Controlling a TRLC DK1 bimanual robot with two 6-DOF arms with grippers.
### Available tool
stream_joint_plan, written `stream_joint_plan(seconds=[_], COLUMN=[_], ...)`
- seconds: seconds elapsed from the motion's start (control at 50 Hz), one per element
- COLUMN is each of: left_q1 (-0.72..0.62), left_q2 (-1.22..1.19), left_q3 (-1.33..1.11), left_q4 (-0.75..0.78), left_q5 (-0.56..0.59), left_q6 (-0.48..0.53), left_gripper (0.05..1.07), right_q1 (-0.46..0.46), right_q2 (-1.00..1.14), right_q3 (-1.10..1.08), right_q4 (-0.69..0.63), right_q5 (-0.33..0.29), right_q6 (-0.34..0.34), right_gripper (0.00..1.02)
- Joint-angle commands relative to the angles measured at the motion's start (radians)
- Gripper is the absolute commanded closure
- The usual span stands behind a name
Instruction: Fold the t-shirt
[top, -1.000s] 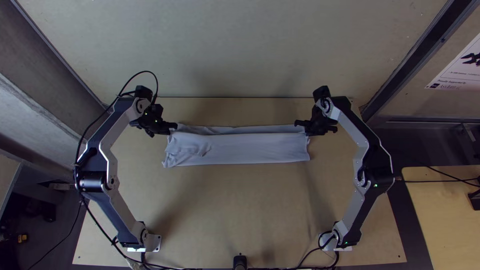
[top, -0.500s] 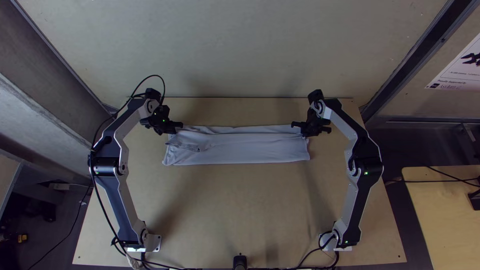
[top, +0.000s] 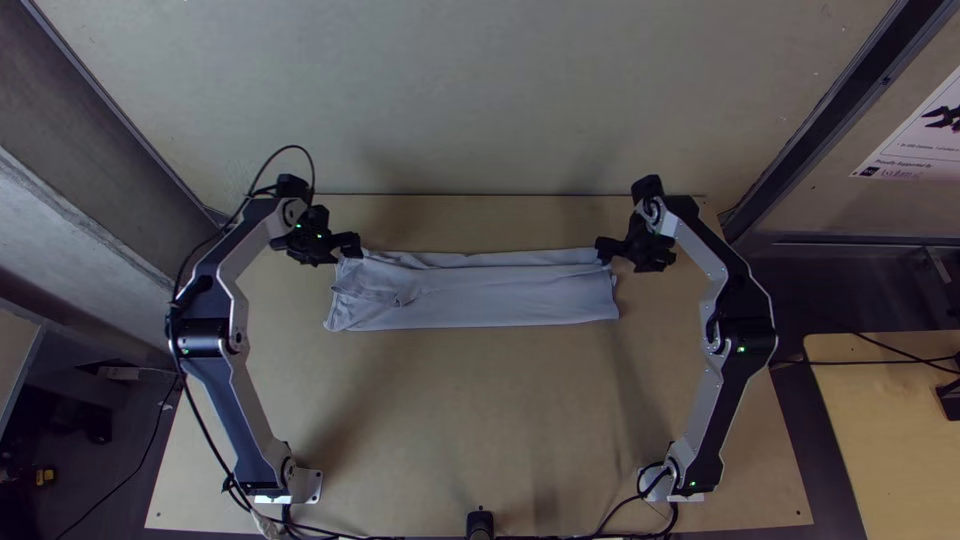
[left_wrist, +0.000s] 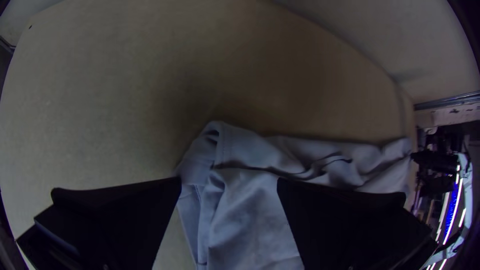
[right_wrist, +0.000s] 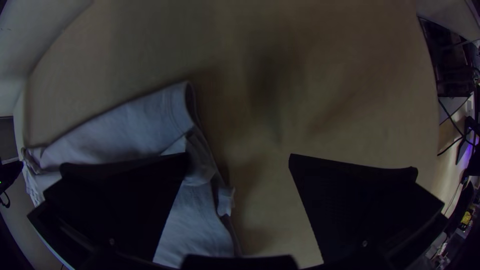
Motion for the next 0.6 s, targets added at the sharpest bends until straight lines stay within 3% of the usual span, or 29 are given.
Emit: stream_joint_plan(seconds=[0.0, 0.32, 0.58], left_q1=[0.037, 0.176, 0.256], left_q2=[-0.103, -0.209, -0.216], left_q3=[-0.051, -0.201, -0.359], left_q4=[-0.002, -0.012, -0.010], left_q5=[0.068, 0.335, 0.474], left_q6=[-0.028, -0.026, 0.082], left_gripper=[0.09, 0.09, 0.10], right_q1=[-0.018, -0.035, -0.004], right_q2=[-0.089, -0.226, -0.368], right_q3=[-0.029, -0.048, -0.120], right_q4=[0.002, -0.031, -0.044], right_q5=[0.006, 0.004, 0.004], right_q6=[0.015, 0.009, 0.010], right_gripper=[0.03, 0.03, 0.03])
